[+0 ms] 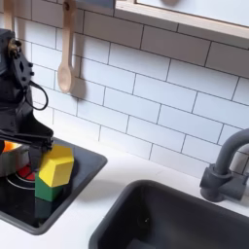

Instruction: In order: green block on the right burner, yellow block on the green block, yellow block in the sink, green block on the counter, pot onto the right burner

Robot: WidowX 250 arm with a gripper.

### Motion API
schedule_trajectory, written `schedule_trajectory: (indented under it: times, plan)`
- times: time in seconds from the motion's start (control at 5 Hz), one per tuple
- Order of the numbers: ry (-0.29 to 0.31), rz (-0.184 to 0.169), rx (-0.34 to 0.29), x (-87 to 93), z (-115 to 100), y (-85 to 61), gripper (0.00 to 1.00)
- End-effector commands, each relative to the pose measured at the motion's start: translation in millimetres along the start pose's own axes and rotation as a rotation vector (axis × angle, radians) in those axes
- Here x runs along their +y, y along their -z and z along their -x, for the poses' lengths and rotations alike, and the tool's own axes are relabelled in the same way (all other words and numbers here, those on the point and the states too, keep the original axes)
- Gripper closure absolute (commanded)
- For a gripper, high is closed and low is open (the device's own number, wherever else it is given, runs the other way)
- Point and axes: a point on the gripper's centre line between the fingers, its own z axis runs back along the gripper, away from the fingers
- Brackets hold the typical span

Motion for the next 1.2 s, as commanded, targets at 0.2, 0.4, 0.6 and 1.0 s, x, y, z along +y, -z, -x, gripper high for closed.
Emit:
schedule_trajectory:
  times: [0.2, 0.4, 0.6, 1.0]
  plan:
    - [-0.018, -0.005, -0.004, 1.9, -0.6, -3.9, 0.0]
    - [0.027, 0.037, 0.002, -8.9, 3.7, -3.8, 0.0]
    - [0.062, 0.064, -0.017, -16.8, 0.4, -10.3, 0.0]
    - [0.099, 0.094, -0.017, -26.0, 3.7, -11.9, 0.0]
